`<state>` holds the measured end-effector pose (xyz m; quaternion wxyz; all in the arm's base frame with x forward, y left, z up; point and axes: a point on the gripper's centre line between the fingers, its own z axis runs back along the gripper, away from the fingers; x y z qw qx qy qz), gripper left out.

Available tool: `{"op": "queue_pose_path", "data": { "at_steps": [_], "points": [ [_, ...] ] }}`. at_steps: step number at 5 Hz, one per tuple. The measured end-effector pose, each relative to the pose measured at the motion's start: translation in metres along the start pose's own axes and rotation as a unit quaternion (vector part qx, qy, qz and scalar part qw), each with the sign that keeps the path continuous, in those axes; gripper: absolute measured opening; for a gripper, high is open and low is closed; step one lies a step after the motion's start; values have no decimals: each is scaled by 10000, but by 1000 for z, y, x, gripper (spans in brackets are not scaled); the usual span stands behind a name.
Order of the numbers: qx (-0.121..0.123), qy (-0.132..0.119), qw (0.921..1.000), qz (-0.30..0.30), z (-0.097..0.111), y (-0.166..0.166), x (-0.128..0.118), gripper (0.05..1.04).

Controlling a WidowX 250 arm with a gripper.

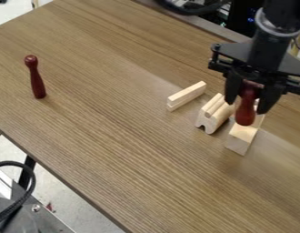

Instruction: Put the red object from top of table to the top of rectangel beside the the cube with the hole

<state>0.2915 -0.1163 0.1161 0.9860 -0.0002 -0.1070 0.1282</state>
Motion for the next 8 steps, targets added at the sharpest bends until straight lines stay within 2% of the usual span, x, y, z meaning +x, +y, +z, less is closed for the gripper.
{"op": "queue_pose_path", "data": {
  "at_steps": [2, 4, 5, 6, 7, 8],
  "points": [
    [177, 69, 9998, -33, -16, -7, 4, 491],
    [261, 17, 9996, -88, -24, -10, 10, 491],
    [278, 24, 9996, -80, -26, -9, 12, 537],
    [306, 62, 9995, -83, -27, -10, 12, 843],
    [321, 79, 9994, -129, -27, -10, 11, 1009],
    [364, 124, 9991, -152, -28, -8, 10, 1003]
  ]
}}
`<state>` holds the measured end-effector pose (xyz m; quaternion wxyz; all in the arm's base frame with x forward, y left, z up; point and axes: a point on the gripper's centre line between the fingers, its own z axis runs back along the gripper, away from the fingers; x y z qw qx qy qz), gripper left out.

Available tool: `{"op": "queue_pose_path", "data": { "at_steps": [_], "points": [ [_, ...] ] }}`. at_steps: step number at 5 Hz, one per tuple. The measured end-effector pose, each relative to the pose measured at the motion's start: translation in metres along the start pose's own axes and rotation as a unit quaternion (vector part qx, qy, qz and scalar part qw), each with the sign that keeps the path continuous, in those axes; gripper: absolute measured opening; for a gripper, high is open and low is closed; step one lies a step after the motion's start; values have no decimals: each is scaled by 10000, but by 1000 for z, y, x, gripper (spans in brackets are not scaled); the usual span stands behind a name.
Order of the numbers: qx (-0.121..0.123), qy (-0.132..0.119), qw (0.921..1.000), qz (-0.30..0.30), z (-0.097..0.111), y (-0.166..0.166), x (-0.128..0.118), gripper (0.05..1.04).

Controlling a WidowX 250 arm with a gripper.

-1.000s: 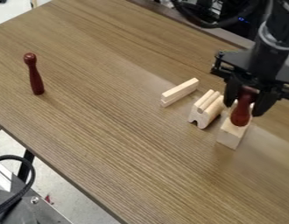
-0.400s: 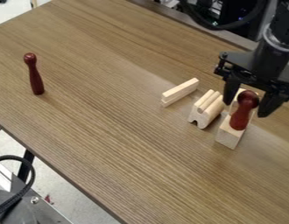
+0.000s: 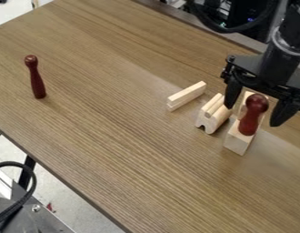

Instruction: Put the red object from top of table to the top of rectangel beside the the cube with the hole

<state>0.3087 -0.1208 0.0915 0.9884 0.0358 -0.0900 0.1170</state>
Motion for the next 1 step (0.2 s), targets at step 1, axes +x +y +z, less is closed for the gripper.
{"op": "queue_pose_path", "data": {
  "at_steps": [1],
  "points": [
    [-197, -169, 9996, 128, 23, 6, 3, 999]
  ]
}}
